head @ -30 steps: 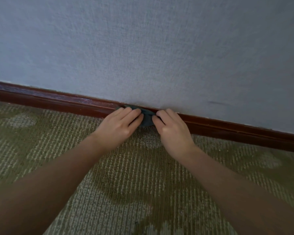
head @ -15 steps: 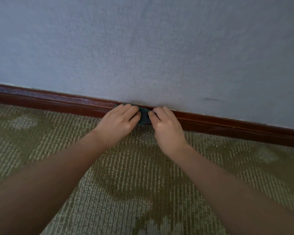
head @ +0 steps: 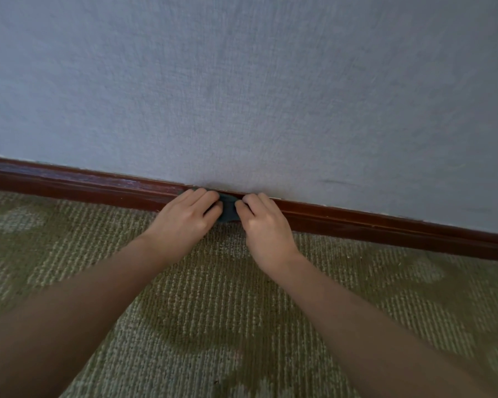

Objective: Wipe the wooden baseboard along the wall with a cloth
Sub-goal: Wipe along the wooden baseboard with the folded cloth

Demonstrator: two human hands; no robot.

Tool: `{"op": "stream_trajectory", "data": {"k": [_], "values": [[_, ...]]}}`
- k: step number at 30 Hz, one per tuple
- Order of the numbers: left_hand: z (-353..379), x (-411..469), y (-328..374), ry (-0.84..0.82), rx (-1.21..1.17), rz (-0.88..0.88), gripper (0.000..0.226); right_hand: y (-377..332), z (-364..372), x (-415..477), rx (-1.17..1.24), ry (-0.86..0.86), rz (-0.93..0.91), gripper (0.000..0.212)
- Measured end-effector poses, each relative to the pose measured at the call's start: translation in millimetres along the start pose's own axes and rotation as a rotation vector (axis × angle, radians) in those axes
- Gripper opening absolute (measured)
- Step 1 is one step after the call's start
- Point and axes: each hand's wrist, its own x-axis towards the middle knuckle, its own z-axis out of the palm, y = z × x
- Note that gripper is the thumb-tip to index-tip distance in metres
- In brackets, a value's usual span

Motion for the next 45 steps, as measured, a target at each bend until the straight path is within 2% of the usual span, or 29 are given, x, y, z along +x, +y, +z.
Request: {"op": "stream_trajectory", "data": {"k": [2,5,7,10,13,21,25,29,34,38,42,45], "values": [[1.3,-0.6,-1.3,0.004,0.004,0.007,0.016,0.2,0.1,0.0,0.0,0.002,-0.004,0.031],[2.6,-0.6,-1.2,0.029,0.021,0.006,0.026,0.4,0.4,0.5,0.001,-0.005,-0.006,0.032],[3.0,-1.1,-0.9,0.052,0.021,0.008,0.013,1.2,0.8,0.7,-0.002,-0.008,-0.01,0.031],[1.4,-0.7,-0.2,0.066,0.018,0.011,0.013,0.8,0.2,1.7,-0.003,-0.008,-0.017,0.025],[2.0,-0.1,0.1,0.07,0.04,0.004,0.029,-0.2,0.0,2.1,-0.002,-0.015,-0.019,0.029],[1.7,-0.3,0.6,0.073,0.052,0.0,0.031,-0.8,1.1,1.8,0.008,-0.012,0.006,0.029],[1.5,-1.3,0.8,0.088,0.025,0.004,0.014,-1.1,0.9,2.8,0.023,0.0,-0.004,0.038],[2.3,-1.9,1.7,0.079,-0.01,-0.01,0.025,0.0,0.9,1.3,0.019,0.001,0.0,0.029],[3.0,-1.0,0.7,0.078,0.024,0.008,0.013,0.3,1.4,2.4,0.009,0.014,-0.021,0.033],[3.0,-1.8,-3.8,0.076,0.079,0.057,0.032,3.1,3.0,1.5,-0.005,0.022,-0.038,0.027],[2.7,-2.8,-10.4,0.091,0.149,0.177,0.034,7.9,2.2,3.1,-0.031,0.024,-0.109,0.023],[2.6,-8.8,-17.7,0.101,0.145,0.173,0.031,5.2,5.7,5.8,-0.051,0.016,-0.162,0.027]]}}
